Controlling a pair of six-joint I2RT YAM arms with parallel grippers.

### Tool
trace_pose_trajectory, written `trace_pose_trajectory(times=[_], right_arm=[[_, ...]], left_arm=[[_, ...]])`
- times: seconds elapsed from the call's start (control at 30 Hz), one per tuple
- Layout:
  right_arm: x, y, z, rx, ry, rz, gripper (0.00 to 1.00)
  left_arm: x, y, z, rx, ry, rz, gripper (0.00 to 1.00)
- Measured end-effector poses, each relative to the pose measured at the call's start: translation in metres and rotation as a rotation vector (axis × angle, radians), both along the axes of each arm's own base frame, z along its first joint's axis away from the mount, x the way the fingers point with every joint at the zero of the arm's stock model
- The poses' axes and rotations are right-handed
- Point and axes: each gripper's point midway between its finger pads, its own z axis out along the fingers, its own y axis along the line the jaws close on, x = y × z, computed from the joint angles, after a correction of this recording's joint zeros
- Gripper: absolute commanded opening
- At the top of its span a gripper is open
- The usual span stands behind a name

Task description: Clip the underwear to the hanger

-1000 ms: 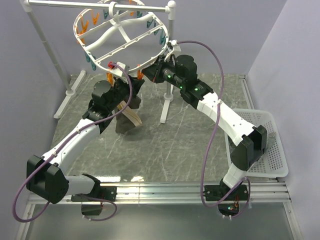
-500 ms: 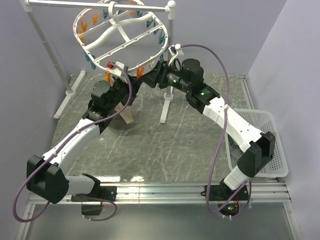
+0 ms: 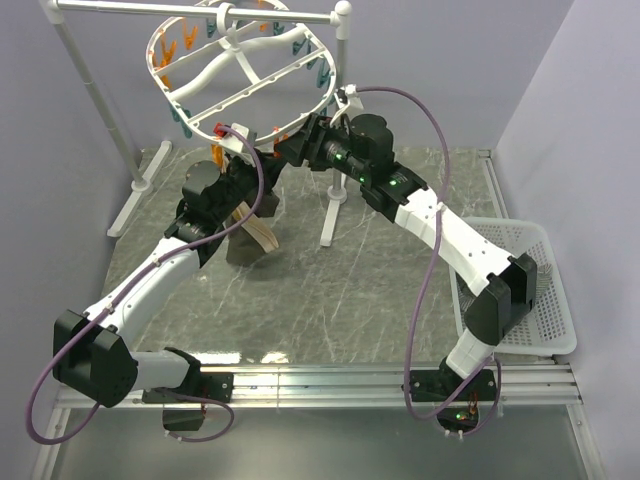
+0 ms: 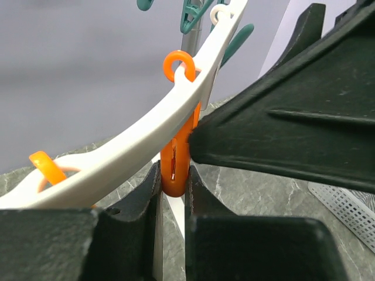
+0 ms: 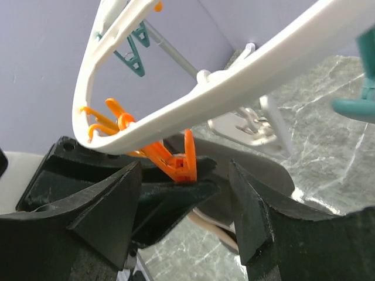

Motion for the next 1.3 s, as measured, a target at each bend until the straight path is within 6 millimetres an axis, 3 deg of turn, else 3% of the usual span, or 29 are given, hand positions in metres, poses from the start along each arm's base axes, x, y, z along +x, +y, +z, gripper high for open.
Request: trace_pose_trajectory(times=[0.33,0.43,0.47,0.53,0.57,0.63,0.67,0.77,0.87,1.1,1.3], right_arm=[[0.008,0.007,0.003,-0.001,-0.009,-0.047,0.60],[0.009,0.008,0.004,-0.003,-0.011,-0.052,0.51],[0.008,0.009,0.005,-0.002,-0.013,-0.050,0.38],[0.007,0.011,0.005,-0.010,-0.022,-0.048,0.24],[0.008,0.010,0.004,-0.017,-0.025,-0.054,0.16],[0.008,0.010,0.004,-0.023,-0.031,-0.051,0.10],[0.008,0.010,0.003,-0.025,-0.033,-0.050,0.06],[0.009,0.010,0.003,-0.036,-0.043,-0.054,0.00],[0.010,0.010,0.002,-0.042,-0.049,-0.054,0.00],[0.009,0.011,0.003,-0.050,-0.067,-0.047,0.00],[0.009,0.010,0.002,-0.072,-0.086,-0.047,0.00]], left_arm=[[0.000,0.000,0.000,0.001,0.000,0.000,0.00],[0.000,0.000,0.000,0.001,0.000,0.000,0.00],[0.000,0.000,-0.001,0.001,0.001,-0.001,0.00],[0.000,0.000,-0.002,0.003,0.003,-0.001,0.01],[0.000,0.001,-0.002,0.003,0.004,0.001,0.12],[-0.001,0.002,-0.001,0.005,0.002,0.000,0.30],[-0.001,0.003,-0.001,0.009,0.002,0.001,0.47],[-0.007,0.002,-0.003,0.030,0.005,-0.020,0.67],[-0.021,-0.001,0.000,0.063,-0.007,-0.069,0.74],[-0.071,0.009,0.012,0.249,-0.121,-0.185,0.75],[-0.113,0.007,-0.004,0.554,-0.214,-0.408,0.75]])
